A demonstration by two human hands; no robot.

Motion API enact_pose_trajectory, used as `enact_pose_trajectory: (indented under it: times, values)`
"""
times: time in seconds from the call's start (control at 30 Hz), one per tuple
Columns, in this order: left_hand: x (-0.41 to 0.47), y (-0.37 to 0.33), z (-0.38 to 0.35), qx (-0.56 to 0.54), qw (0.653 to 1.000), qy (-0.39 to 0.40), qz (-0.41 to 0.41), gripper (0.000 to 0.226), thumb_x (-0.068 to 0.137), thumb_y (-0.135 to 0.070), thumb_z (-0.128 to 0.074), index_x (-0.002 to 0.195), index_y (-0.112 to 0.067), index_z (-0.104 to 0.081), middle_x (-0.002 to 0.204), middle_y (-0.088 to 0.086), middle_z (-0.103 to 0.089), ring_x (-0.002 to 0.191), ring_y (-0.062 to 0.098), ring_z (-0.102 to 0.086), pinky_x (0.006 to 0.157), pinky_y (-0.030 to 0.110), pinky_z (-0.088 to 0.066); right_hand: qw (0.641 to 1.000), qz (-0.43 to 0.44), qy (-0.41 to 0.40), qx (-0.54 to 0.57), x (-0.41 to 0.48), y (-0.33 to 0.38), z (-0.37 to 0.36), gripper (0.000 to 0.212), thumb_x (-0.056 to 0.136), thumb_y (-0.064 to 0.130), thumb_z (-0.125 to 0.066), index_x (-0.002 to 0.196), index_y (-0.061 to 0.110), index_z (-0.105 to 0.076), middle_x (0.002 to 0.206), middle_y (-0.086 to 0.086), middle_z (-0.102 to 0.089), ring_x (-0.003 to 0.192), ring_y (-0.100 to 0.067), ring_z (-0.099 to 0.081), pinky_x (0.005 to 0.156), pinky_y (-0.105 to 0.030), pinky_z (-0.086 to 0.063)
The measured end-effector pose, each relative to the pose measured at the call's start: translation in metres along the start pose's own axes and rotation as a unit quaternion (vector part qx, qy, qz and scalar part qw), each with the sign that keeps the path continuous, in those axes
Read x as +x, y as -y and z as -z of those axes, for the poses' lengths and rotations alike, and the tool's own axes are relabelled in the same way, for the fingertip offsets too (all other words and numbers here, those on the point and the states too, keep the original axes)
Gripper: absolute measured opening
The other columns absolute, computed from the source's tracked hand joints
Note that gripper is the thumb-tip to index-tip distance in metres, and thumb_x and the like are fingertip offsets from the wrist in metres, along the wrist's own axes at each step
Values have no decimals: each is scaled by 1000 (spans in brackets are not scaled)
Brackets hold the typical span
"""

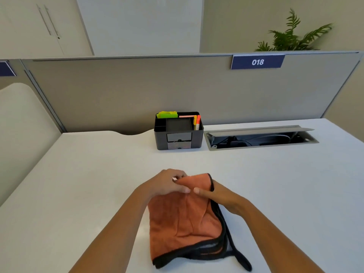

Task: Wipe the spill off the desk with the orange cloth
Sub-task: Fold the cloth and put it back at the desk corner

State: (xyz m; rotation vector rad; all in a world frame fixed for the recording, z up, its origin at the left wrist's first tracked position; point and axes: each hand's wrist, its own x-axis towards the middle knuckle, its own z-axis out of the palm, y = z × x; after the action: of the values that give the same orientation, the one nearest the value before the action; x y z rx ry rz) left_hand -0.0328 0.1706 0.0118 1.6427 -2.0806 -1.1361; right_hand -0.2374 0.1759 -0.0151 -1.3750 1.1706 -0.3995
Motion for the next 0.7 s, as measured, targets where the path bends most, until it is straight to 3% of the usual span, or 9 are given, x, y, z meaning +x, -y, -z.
enact_pose_trajectory:
  times: [0.1,0.2,0.27,0.33,0.4,0.43,0.53,0.63,0.7]
  values:
    - [-2,-16,13,1,998,-56,-26,25,78,-45,-67,100,-36,-57,102,-9,-60,96,15,-58,90,29,-45,997,34,-28,59,-13,3,10,49,70,41,-74,115,33,-55,116,6,-65,105,-11,-63,82,-22,-53]
    - [-2,-23,28,11,999,-52,-2,46,71,-48,-72,111,-36,-53,107,-9,-58,97,16,-58,93,34,-49,989,75,-101,72,-20,15,21,35,75,33,-73,106,34,-57,110,5,-66,99,-11,-65,79,-21,-53]
    - [-3,-23,34,60,997,-28,40,58,66,-48,-76,115,-27,-55,106,-6,-58,94,17,-57,86,29,-50,985,91,-134,67,-24,25,29,31,78,32,-71,105,34,-56,108,7,-65,98,-10,-63,77,-20,-51]
    - [-5,-23,35,76,994,-30,78,55,64,-45,-78,110,-18,-61,102,0,-62,88,18,-58,73,24,-50,982,101,-146,65,-29,35,38,35,78,33,-70,110,30,-55,109,6,-64,99,-12,-62,81,-23,-50]
    - [-7,-25,35,-2,992,-82,91,52,64,-42,-79,106,-15,-64,100,3,-65,88,20,-61,69,23,-49,980,100,-155,80,-34,40,47,43,75,37,-69,114,25,-54,108,6,-63,99,-14,-61,87,-29,-49]
    - [-7,-26,34,-86,985,-122,91,53,64,-41,-80,107,-15,-65,101,3,-65,93,22,-61,74,26,-50,977,95,-166,95,-35,41,52,47,75,38,-68,117,22,-54,108,5,-63,98,-15,-61,89,-31,-49]
    - [-1,-29,25,-347,914,-191,86,67,63,-43,-78,121,-16,-57,117,4,-62,109,27,-57,97,41,-46,975,72,-196,72,-34,36,63,55,82,40,-65,127,12,-54,117,-2,-64,102,-19,-63,91,-34,-51]
    - [7,-36,12,-480,858,-148,107,62,77,-46,-66,128,-17,-47,128,5,-56,110,26,-55,100,45,-43,971,65,-221,57,-30,35,68,55,87,44,-59,133,15,-50,127,-6,-60,111,-25,-59,100,-43,-47]
    - [14,-39,4,-469,870,-74,134,71,76,-54,-64,134,-21,-40,133,4,-52,116,27,-52,100,49,-42,965,64,-238,89,-28,36,73,50,90,40,-56,133,15,-48,128,-8,-58,109,-26,-59,98,-41,-47]
